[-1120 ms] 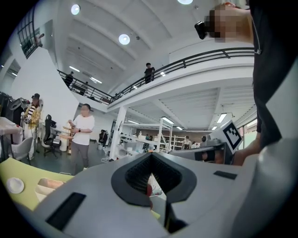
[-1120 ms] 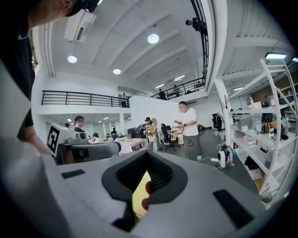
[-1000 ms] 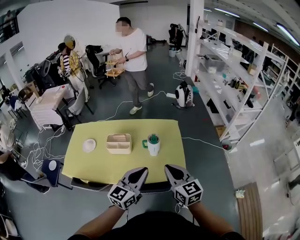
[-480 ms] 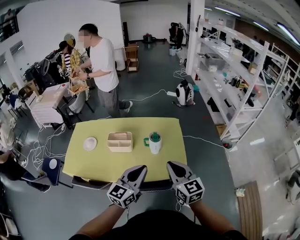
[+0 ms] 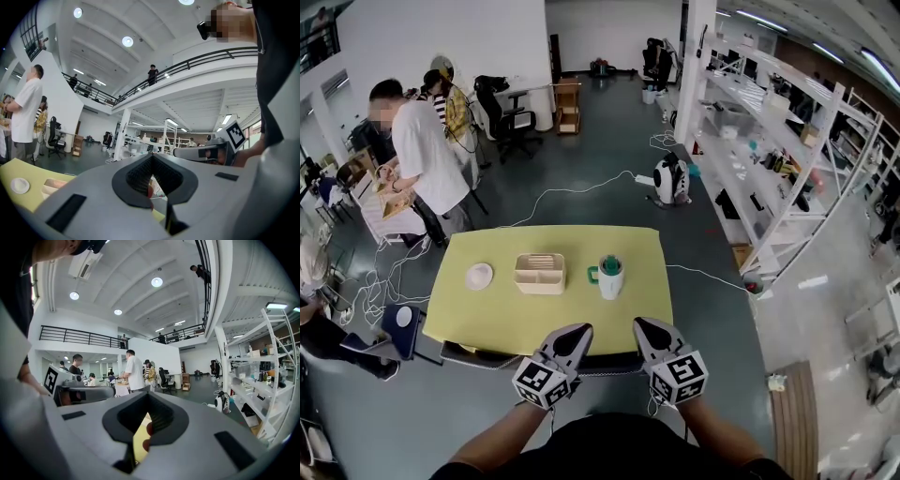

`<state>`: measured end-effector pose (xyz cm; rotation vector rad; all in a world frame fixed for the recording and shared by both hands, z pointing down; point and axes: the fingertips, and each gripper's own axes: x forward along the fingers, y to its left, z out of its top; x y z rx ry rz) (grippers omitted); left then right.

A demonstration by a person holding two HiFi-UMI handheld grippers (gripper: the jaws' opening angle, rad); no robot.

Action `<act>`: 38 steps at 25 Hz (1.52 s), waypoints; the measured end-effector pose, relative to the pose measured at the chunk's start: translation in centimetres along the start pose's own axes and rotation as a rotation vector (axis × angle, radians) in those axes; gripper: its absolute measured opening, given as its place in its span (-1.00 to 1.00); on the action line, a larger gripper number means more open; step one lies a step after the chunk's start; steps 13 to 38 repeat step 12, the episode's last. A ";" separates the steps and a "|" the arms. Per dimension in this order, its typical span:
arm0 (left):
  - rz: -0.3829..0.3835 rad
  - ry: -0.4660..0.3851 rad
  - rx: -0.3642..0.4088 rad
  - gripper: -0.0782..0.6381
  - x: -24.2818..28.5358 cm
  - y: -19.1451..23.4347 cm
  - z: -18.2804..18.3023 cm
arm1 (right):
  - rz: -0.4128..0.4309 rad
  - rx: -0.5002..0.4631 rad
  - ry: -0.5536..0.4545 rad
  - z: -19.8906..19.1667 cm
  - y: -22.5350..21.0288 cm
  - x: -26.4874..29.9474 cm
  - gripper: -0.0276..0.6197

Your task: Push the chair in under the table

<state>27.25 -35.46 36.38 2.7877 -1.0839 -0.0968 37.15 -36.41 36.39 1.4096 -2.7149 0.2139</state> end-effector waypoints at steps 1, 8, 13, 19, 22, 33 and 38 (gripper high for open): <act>-0.001 0.000 0.001 -0.76 0.0 0.0 -0.1 | 0.000 0.000 0.004 -0.1 0.0 -0.1 -0.87; -0.003 -0.001 0.006 -0.76 0.3 -0.4 -0.1 | -0.010 0.009 0.005 -0.1 -0.5 -0.4 -0.87; 0.000 0.000 0.013 -0.76 0.3 -0.6 -0.4 | -0.010 0.016 0.005 -0.4 -0.6 -0.5 -0.87; 0.000 0.000 0.013 -0.76 0.3 -0.6 -0.4 | -0.010 0.016 0.005 -0.4 -0.6 -0.5 -0.87; 0.000 0.000 0.013 -0.76 0.3 -0.6 -0.4 | -0.010 0.016 0.005 -0.4 -0.6 -0.5 -0.87; 0.000 0.000 0.013 -0.76 0.3 -0.6 -0.4 | -0.010 0.016 0.005 -0.4 -0.6 -0.5 -0.87; 0.000 0.000 0.013 -0.76 0.3 -0.6 -0.4 | -0.010 0.016 0.005 -0.4 -0.6 -0.5 -0.87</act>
